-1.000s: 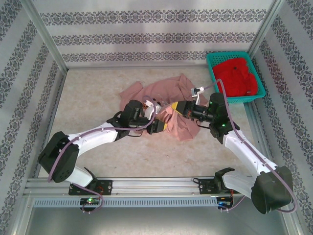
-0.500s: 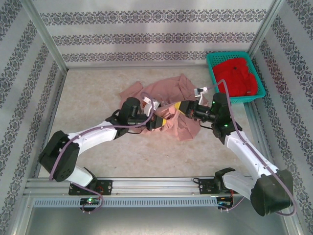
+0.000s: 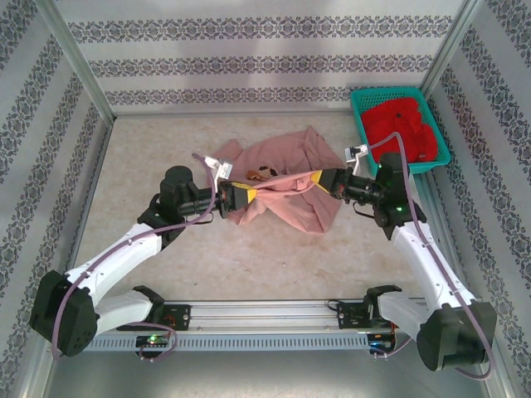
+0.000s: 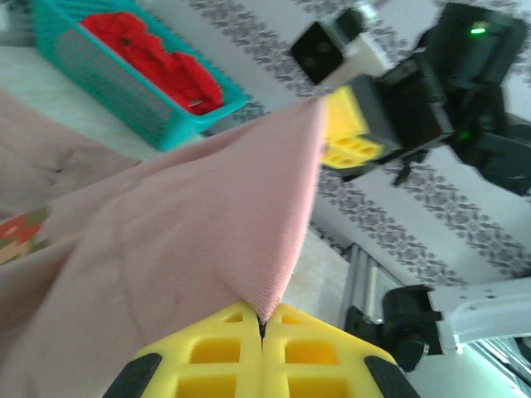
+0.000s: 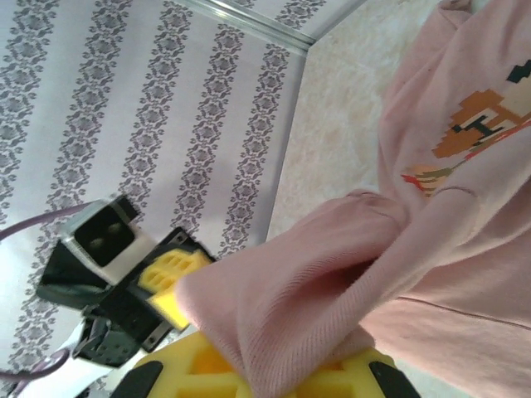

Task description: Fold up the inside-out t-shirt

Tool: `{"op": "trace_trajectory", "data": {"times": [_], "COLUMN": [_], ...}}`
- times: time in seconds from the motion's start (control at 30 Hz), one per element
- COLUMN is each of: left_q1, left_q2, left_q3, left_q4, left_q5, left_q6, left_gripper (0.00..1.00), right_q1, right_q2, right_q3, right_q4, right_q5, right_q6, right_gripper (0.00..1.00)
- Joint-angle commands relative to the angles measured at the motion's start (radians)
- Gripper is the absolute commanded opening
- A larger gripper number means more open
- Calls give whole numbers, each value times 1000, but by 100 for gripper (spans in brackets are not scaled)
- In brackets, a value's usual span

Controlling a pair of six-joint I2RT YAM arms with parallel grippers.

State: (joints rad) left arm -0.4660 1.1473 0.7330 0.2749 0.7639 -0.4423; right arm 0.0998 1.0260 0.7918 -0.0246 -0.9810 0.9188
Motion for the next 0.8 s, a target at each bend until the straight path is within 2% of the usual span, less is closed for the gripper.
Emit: {"op": "trace_trajectory", "data": {"times": [0.0, 0.17, 0.33, 0.43, 0.53, 0.67, 0.77], "left_q1": [11, -1, -46, -91, -117, -129, -155], "left_q2": [54, 151, 214, 220, 194, 132, 129], "left_q3": [34, 81, 119, 139, 142, 118, 145], "left_q4": [-165, -243, -246, -239, -236, -212, -232], "left_q5": [-115, -294, -304, -257, -280, -345, -340], "left_q6": [94, 135, 196, 252, 270, 284, 332], "left_gripper": [0, 0, 4, 17, 35, 50, 57], "right_q1": [-16, 26, 99, 149, 161, 161, 161], "right_q2": [-44, -53, -22, 22, 49, 63, 71], "right_q3": [35, 17, 21, 21, 17, 14, 12], "right_q4": [98, 237, 278, 292, 292, 254, 255], "right_q5": [-72, -49, 5, 22, 22, 17, 14], "right_q6": [59, 179, 198, 190, 183, 163, 163], "right_gripper": [0, 0, 0, 0, 0, 0, 0]}}
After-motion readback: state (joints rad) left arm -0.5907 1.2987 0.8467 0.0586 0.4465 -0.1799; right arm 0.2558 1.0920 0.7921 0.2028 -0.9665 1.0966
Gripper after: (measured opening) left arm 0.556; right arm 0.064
